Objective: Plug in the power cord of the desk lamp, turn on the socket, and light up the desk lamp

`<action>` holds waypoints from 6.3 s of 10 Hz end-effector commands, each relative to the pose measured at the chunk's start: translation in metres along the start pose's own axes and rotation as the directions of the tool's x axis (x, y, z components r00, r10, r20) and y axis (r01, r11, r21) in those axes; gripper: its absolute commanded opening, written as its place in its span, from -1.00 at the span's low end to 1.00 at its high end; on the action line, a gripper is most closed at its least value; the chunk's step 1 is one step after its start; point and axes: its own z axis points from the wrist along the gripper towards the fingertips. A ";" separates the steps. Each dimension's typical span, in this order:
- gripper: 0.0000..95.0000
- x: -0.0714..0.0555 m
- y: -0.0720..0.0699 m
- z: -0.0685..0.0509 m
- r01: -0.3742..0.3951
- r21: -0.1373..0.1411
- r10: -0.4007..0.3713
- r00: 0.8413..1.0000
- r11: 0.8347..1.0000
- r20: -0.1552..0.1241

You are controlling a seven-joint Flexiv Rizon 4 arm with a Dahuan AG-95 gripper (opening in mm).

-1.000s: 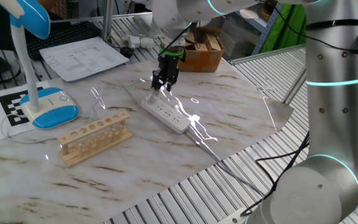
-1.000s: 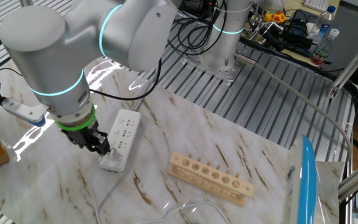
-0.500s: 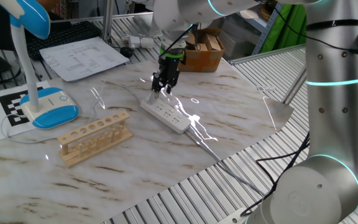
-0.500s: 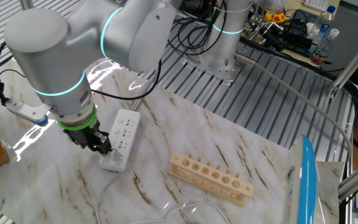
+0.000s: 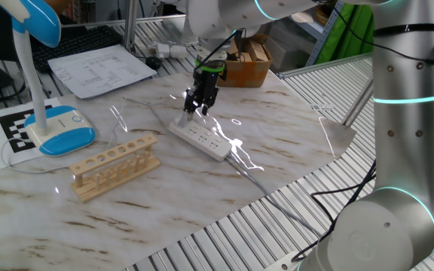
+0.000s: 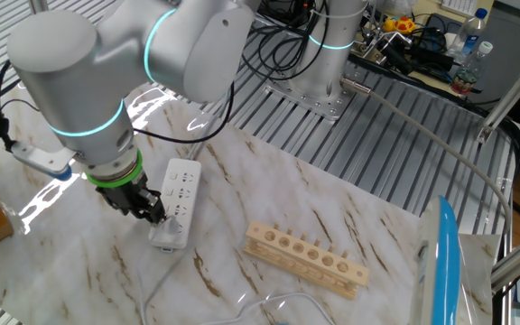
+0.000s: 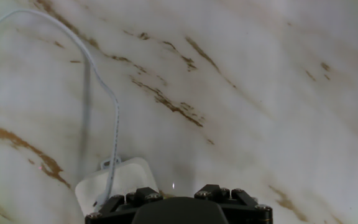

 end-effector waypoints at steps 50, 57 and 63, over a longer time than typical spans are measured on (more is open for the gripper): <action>0.20 0.015 0.015 0.017 -0.107 0.045 0.107 0.994 0.993 0.008; 0.20 0.018 0.015 0.040 -0.102 0.070 0.101 0.995 0.992 0.024; 0.20 0.018 0.018 0.002 -0.105 0.079 0.105 0.994 0.991 0.000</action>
